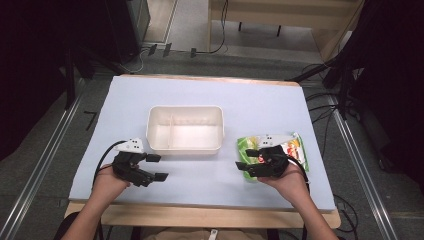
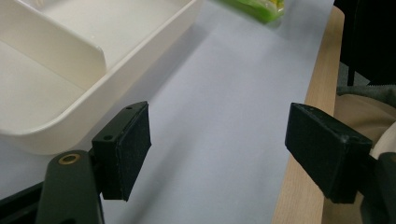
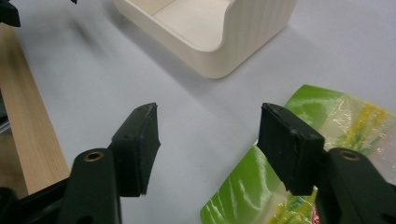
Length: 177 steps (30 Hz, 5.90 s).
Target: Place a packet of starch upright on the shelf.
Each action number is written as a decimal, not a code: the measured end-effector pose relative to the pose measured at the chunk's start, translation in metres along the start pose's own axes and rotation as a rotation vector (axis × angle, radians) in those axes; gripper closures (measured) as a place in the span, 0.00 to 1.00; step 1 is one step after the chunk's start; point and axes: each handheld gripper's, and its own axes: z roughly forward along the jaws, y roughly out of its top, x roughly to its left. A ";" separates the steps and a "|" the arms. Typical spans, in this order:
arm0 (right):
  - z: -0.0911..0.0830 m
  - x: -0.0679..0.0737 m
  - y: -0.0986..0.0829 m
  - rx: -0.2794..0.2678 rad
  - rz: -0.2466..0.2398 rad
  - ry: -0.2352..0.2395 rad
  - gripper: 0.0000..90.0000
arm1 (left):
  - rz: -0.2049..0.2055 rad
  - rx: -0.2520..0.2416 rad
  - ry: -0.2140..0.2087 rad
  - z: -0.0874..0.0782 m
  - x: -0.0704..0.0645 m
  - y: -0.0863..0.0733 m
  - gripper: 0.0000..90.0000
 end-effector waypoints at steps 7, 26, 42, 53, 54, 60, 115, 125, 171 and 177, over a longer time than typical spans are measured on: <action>-0.007 -0.003 0.001 -0.011 0.003 -0.024 0.51 | 0.000 0.000 0.000 -0.001 0.001 0.000 0.26; -0.029 -0.010 -0.010 -0.015 0.051 -0.050 0.60 | 0.000 -0.005 0.003 -0.001 0.001 -0.001 0.26; -0.036 -0.016 -0.028 0.006 0.044 -0.036 0.62 | 0.001 0.001 0.009 -0.001 0.000 -0.001 0.26; -0.040 -0.024 -0.046 -0.001 0.074 -0.019 0.85 | 0.001 -0.004 0.008 -0.001 0.000 -0.001 0.26; -0.040 -0.024 -0.048 0.007 0.074 -0.024 0.88 | 0.000 -0.007 0.005 -0.001 0.001 -0.001 0.26; -0.040 -0.035 -0.056 0.077 0.141 -0.036 1.00 | 0.003 -0.004 0.005 -0.001 0.001 0.000 0.26; 0.026 -0.084 -0.010 0.187 0.200 -0.163 1.00 | 0.012 0.006 -0.008 0.005 0.001 0.002 0.26; -0.030 -0.120 -0.007 0.024 0.265 -0.218 1.00 | 0.000 -0.005 -0.002 0.003 0.000 0.000 0.26; -0.044 -0.159 -0.056 0.204 0.411 -0.374 1.00 | -0.002 -0.020 0.026 -0.004 -0.001 -0.003 0.26; -0.041 -0.131 -0.055 0.240 0.382 -0.341 1.00 | 0.013 -0.017 0.014 0.001 0.002 0.002 0.26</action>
